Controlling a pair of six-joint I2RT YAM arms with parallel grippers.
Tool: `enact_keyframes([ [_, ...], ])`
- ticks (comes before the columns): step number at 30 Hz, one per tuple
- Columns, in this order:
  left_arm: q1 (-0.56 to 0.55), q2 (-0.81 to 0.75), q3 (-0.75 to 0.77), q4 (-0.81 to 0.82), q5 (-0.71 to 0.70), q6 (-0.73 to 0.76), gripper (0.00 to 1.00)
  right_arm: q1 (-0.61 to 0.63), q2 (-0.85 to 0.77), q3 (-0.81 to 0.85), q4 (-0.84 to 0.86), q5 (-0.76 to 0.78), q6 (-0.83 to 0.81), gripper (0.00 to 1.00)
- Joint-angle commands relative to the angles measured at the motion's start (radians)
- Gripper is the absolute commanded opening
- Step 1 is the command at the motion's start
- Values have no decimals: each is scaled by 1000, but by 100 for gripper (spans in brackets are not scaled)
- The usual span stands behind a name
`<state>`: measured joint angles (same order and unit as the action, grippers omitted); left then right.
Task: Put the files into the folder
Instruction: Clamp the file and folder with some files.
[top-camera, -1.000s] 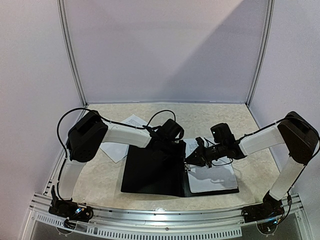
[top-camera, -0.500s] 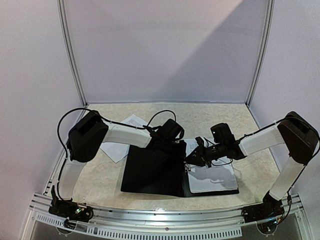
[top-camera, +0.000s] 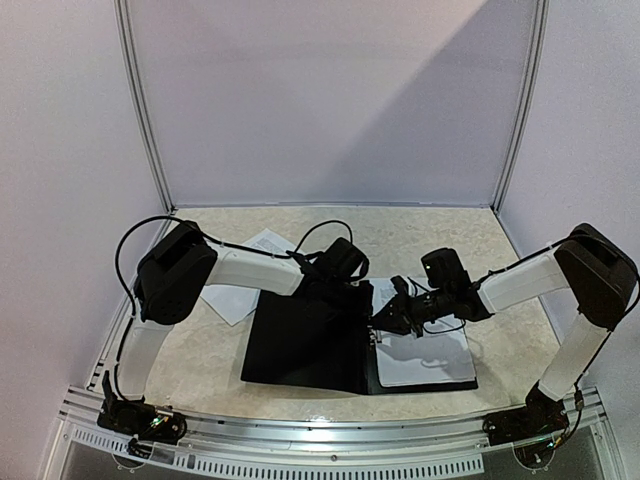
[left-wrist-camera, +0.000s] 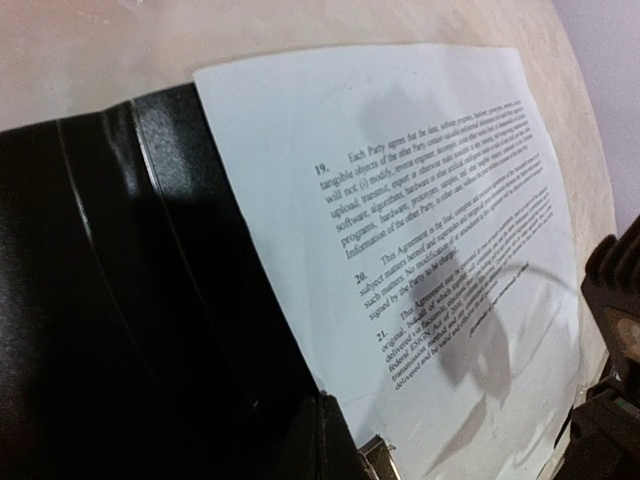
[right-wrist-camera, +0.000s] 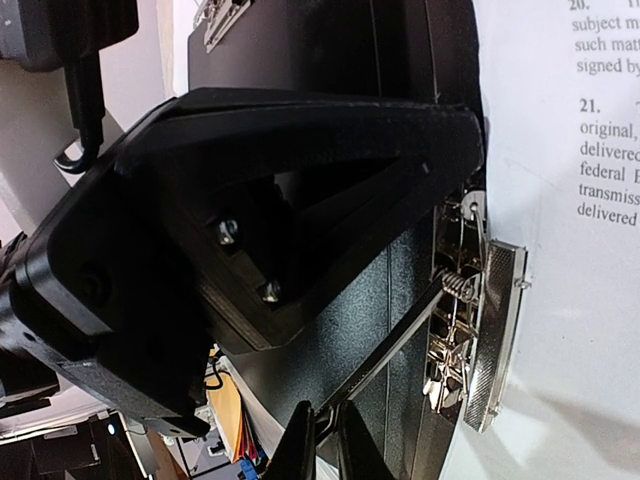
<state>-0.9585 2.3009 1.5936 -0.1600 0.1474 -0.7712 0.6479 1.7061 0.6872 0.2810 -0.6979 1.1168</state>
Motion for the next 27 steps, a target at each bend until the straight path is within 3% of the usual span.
enact_keyframes([
  [1, -28, 76, -14, -96, 1, 10, 0, 27, 3, -15, 12, -38, -5, 9],
  [18, -26, 85, -10, -110, -4, 8, 0, 55, 15, -40, 14, -33, -11, 12],
  [27, -27, 52, -62, -113, -24, -22, 0, 55, 11, -54, 5, -16, -18, 9],
])
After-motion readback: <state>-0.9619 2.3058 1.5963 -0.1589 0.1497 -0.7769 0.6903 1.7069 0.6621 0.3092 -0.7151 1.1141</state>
